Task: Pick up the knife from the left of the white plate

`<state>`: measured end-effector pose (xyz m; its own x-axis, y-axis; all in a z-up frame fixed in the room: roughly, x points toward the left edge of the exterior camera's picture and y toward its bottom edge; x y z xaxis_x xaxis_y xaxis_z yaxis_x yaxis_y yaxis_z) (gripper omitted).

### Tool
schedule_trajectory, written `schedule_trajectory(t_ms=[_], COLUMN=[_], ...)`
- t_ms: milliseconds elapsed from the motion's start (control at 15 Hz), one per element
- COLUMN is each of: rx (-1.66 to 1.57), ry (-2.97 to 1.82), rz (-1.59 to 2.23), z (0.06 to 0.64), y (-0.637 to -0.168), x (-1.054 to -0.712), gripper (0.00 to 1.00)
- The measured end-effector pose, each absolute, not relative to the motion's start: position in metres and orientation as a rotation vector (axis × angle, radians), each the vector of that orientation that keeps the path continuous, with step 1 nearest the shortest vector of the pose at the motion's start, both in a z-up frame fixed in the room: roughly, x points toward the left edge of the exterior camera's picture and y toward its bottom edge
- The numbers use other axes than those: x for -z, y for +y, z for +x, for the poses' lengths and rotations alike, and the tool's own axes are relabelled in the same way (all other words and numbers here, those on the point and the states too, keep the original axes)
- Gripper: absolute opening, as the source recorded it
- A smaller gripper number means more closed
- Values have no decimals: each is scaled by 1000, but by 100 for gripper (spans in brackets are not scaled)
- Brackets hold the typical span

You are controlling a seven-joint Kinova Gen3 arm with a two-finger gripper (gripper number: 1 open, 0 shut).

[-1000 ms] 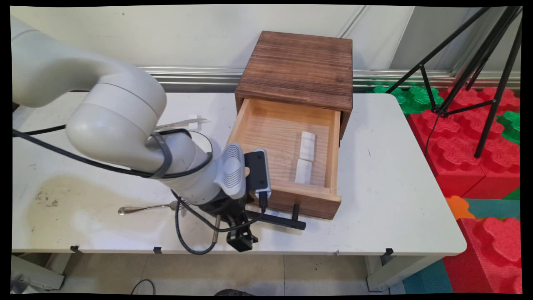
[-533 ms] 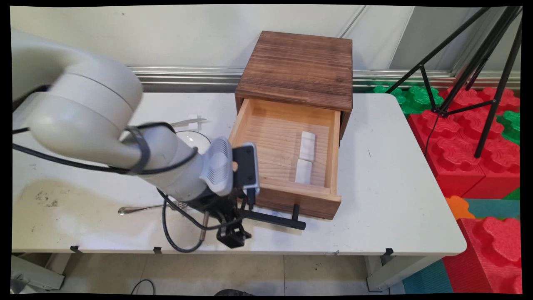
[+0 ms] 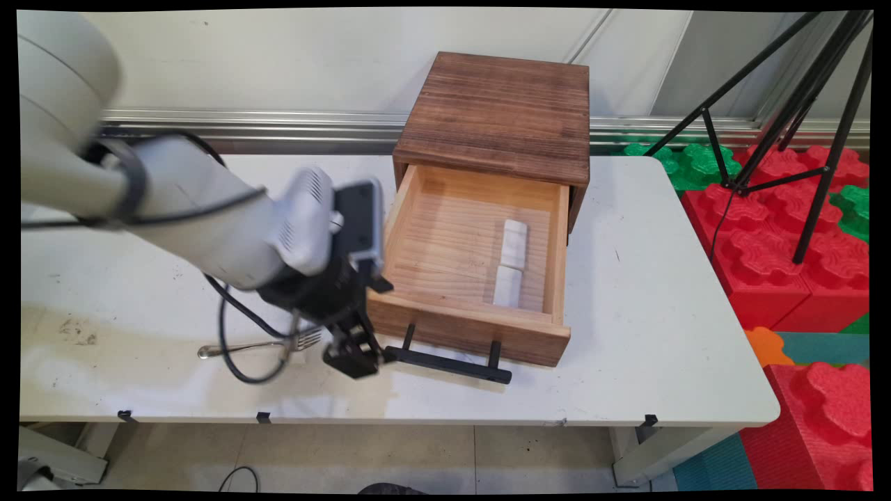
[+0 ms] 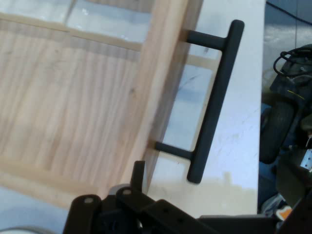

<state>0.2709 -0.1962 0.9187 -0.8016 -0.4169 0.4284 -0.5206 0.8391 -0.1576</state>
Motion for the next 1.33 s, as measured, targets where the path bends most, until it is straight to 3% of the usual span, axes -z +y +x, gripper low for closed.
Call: schedule_trajectory(t_ms=[667, 1333], rx=[-418, -425], ry=[-2569, -2560], rz=[718, 840], z=[368, 486], y=[-188, -178], x=[-979, -1000], gripper=[100, 100])
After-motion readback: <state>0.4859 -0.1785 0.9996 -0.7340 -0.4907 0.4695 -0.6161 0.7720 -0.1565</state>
